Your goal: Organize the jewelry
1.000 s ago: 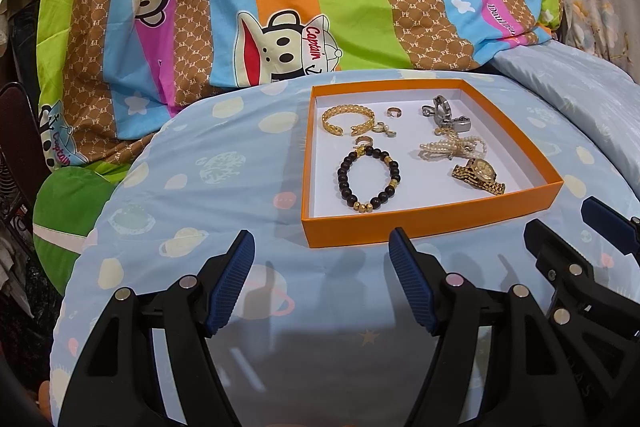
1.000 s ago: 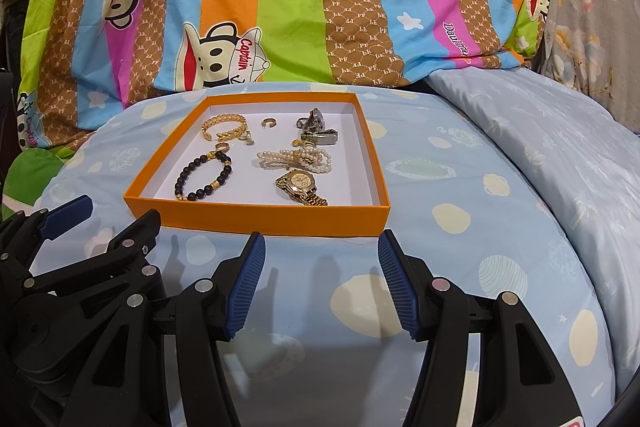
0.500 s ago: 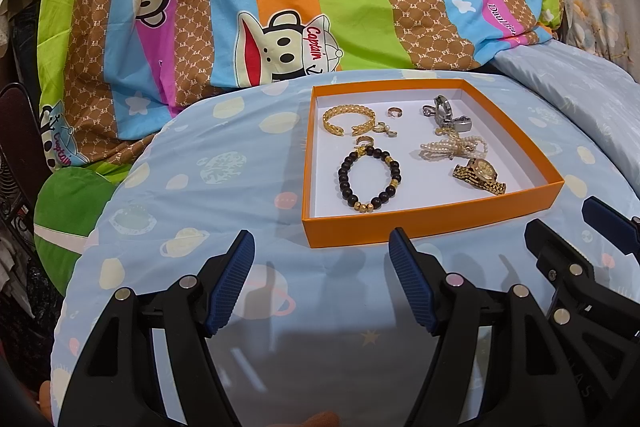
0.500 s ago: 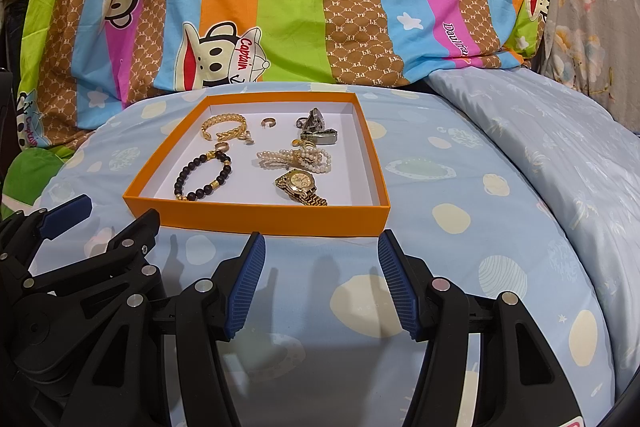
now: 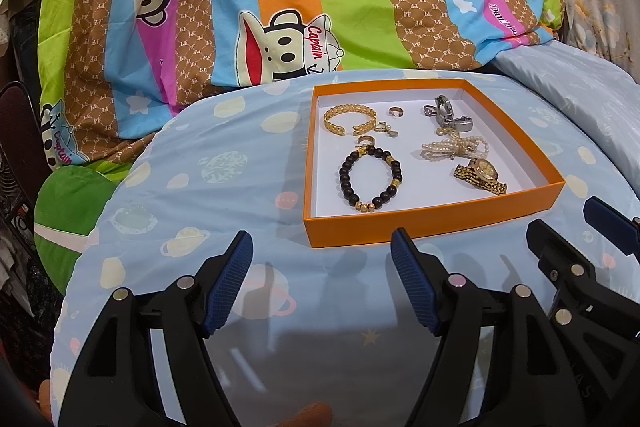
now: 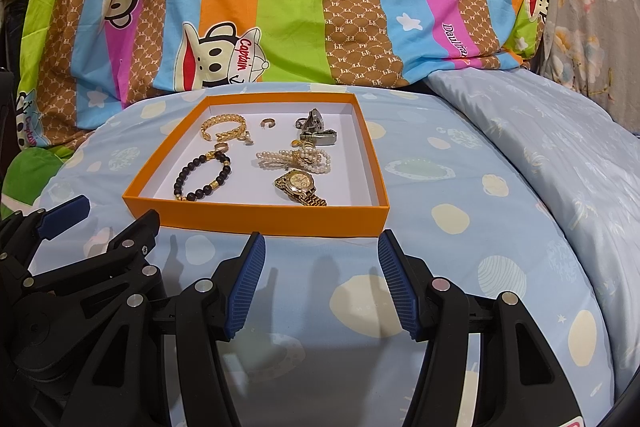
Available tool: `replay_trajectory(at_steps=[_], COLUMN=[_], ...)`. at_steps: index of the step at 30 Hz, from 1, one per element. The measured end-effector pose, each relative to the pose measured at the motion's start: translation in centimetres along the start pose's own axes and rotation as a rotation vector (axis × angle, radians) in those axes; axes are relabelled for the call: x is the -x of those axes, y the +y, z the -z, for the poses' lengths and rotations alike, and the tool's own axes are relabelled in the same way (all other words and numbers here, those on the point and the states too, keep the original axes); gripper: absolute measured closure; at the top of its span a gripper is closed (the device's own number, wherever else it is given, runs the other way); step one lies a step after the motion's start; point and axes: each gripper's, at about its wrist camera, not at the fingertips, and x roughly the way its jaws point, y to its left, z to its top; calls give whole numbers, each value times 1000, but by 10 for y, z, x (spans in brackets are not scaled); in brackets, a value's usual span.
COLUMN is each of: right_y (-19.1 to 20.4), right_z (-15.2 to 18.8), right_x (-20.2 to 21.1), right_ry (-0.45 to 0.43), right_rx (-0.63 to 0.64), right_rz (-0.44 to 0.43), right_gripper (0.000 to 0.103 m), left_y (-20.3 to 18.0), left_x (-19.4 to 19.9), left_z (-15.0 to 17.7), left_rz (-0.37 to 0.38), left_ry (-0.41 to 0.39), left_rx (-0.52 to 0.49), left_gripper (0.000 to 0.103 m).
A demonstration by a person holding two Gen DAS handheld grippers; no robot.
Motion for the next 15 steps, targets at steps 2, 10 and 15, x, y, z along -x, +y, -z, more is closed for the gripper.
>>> replay_trajectory(at_steps=[2, 10, 15], right_y=[1, -1, -1], right_z=[0, 0, 0], right_x=[0, 0, 0], right_ry=[-1, -3, -4], right_rx=[2, 5, 6], right_rz=[0, 1, 4], right_gripper=[45, 45, 44], left_y=[4, 2, 2], left_x=[-2, -2, -2], left_z=[0, 0, 0], left_rz=[8, -7, -11], left_ry=[5, 0, 4], left_rx=[3, -1, -3], left_gripper=[32, 31, 31])
